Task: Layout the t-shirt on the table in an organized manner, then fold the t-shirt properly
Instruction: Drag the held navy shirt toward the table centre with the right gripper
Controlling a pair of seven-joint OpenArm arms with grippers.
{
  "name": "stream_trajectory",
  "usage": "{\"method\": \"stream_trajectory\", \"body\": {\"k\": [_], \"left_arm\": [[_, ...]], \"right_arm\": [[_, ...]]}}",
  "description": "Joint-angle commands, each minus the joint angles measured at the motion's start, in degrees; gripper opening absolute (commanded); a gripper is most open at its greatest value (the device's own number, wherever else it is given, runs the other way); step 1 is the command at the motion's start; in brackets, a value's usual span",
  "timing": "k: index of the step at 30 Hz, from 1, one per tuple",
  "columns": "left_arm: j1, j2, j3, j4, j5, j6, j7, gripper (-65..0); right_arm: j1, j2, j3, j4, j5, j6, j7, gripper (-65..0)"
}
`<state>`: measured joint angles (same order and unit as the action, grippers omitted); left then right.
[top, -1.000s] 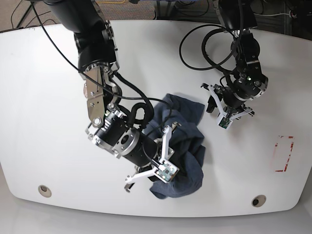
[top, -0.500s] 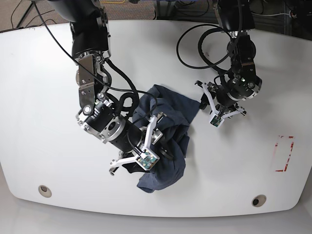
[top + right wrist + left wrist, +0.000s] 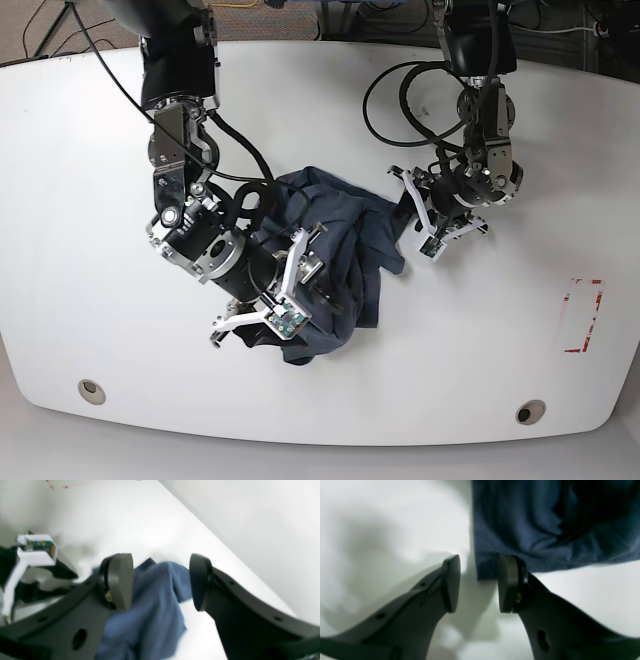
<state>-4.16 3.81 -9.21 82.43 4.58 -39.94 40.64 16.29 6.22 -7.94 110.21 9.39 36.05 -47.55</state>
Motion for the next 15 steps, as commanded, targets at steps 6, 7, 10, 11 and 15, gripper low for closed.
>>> {"method": "stream_trajectory", "body": {"k": [6, 7, 10, 11, 15], "left_arm": [[-1.15, 0.1, 0.03, 1.3, -0.75, -0.06, -1.39, -41.5], [-1.15, 0.01, -0.06, 1.3, -0.75, -0.06, -1.39, -41.5], [-1.07, -0.78, -0.15, 1.83, -0.75, -0.06, -1.3, -41.7], [-1.07, -1.22, -0.15, 2.09, -0.75, -0.06, -1.3, -41.7], [-0.63, -1.75, -0.24, 3.15, -0.84, -0.06, -1.3, -41.7]], "right_arm": [[1.6, 2.35, 5.09, 2.01, 0.77, -0.32, 1.62, -30.6], [1.6, 2.35, 5.35, 1.83, 0.77, -0.32, 1.62, -30.6], [1.6, 2.27, 5.35, 0.69, 0.85, -0.32, 1.62, -30.6], [1.6, 2.18, 5.18, -0.02, 0.85, -0.32, 1.62, -30.6], [3.27, 0.07, 3.42, -5.29, 0.68, -0.32, 1.7, -30.6]]}}
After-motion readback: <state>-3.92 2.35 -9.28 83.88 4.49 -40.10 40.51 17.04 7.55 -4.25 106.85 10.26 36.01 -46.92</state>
